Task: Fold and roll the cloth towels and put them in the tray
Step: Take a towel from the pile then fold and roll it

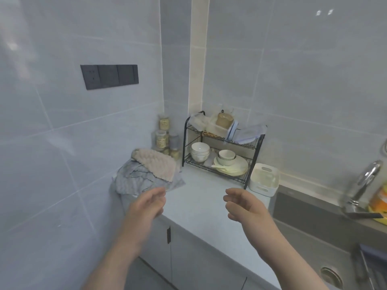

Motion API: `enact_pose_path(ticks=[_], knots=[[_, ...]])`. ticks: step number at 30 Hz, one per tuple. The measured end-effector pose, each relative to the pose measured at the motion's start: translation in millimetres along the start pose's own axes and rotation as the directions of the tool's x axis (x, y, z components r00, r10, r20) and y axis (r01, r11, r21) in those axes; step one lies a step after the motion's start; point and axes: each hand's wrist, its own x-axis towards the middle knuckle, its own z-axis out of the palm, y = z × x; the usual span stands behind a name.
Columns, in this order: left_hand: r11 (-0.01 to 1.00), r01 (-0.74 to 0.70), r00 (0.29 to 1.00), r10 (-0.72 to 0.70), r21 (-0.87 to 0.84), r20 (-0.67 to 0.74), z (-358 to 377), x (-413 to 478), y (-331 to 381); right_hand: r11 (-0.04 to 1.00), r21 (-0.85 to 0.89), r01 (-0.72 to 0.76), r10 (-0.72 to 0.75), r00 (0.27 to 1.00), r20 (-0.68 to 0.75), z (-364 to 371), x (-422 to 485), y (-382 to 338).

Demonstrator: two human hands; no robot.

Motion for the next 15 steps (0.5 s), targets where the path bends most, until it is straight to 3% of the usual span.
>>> enact_pose_path(ticks=[7, 15], knots=[[0.996, 0.053, 0.991, -0.044, 0.069, -0.126, 10.0, 100.4, -5.1, 0.999, 0.035, 0.006, -0.009, 0.996, 0.093, -4.7, 126.8, 3.6], [0.988, 0.104, 0.973, -0.078, 0.112, -0.219, -17.6, 185.5, 2.4, 1.000, 0.004, 0.025, -0.025, 0.967, 0.252, 52.1, 228.6, -1.6]])
